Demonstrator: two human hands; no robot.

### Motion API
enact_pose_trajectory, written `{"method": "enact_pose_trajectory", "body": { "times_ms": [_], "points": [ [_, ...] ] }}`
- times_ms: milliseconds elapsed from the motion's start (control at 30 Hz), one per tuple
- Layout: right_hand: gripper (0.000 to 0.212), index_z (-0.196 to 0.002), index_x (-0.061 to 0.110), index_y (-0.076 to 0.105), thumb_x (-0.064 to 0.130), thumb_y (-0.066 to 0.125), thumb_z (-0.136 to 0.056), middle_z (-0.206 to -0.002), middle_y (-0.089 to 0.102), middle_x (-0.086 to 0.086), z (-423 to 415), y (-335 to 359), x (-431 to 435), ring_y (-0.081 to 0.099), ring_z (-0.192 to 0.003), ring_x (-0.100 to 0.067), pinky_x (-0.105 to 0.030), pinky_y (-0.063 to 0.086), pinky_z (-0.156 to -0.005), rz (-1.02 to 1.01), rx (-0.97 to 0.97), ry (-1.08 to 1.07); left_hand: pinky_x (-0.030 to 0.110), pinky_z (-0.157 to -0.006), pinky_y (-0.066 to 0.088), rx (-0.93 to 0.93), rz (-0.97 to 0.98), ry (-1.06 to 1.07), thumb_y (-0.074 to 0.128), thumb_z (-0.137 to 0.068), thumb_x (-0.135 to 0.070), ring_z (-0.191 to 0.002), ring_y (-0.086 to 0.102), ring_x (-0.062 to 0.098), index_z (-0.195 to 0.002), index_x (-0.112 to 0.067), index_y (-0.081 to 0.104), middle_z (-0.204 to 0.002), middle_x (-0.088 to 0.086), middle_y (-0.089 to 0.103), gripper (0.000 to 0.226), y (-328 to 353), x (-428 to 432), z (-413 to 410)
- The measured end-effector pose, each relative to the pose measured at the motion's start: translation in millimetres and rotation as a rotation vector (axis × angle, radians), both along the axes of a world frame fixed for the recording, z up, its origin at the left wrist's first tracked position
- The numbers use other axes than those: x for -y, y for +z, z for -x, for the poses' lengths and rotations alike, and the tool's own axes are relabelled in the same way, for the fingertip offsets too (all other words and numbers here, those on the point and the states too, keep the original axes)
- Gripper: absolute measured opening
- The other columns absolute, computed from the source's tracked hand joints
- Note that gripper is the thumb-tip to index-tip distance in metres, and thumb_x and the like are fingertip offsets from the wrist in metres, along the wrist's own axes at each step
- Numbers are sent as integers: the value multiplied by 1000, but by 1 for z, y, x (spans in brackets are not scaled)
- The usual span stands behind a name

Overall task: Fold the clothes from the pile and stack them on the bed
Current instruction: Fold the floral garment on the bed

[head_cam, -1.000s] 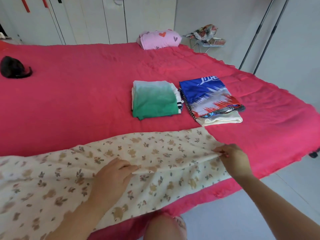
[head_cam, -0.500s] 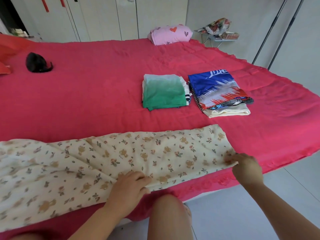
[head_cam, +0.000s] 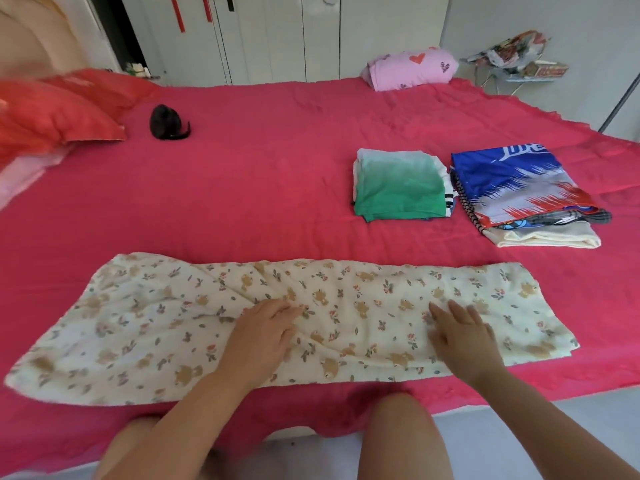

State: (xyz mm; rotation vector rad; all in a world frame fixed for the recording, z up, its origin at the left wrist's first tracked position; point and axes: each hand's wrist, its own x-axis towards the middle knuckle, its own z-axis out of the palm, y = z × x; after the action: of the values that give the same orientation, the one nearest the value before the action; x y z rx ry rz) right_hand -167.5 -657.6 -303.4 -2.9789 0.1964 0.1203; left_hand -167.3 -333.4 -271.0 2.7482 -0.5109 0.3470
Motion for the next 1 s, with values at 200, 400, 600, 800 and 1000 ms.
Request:
{"method": "enact_pose_trajectory", "body": {
  "times_ms": [200, 400, 600, 800, 1000],
  "points": [
    [39, -121, 14, 60, 12, 61, -83, -125, 56, -15, -7, 10, -75, 49, -118, -36, -45, 41, -100, -212, 257, 164, 35, -113, 15, -128, -165, 33, 61, -87, -15, -135, 35, 22, -134, -21, 50, -140, -1, 45, 48, 3, -43, -16],
    [49, -116, 20, 63, 50, 51, -78, -119, 60, -2, 4, 23, -180, 54, -112, -25, -40, 44, -94, -266, 252, 450, 37, -106, 34, -27, -163, 25, 65, -79, -12, -96, 59, 16, -86, -19, 70, -93, -7, 64, 11, 3, -59, -25],
    [24, -73, 24, 69, 7, 75, -58, -67, 59, 9, 3, 29, -190, 55, -59, -14, -23, 42, -48, -319, 338, 471, 20, -58, 49, 127, -112, -115, 54, -77, -28, -59, 57, 7, -71, -23, 68, -67, -13, 61, 15, 19, -72, -2],
    [26, -90, 24, 71, 6, 60, -76, -76, 62, 5, 10, 38, -172, 60, -73, -17, -28, 48, -58, -249, 210, 615, 23, -78, 30, -10, -263, -10, 87, -54, -18, -68, 59, 8, -68, -29, 68, -69, -16, 59, 26, 7, -115, 8],
    [19, -104, 21, 66, 25, 52, -92, -95, 62, 3, 16, 38, -171, 55, -90, -13, -25, 43, -79, -230, -50, 669, 20, -66, 36, -148, -413, -55, 78, -64, -31, -59, 54, 4, -67, -28, 67, -62, -14, 58, 12, 17, -128, 25]
  ]
}}
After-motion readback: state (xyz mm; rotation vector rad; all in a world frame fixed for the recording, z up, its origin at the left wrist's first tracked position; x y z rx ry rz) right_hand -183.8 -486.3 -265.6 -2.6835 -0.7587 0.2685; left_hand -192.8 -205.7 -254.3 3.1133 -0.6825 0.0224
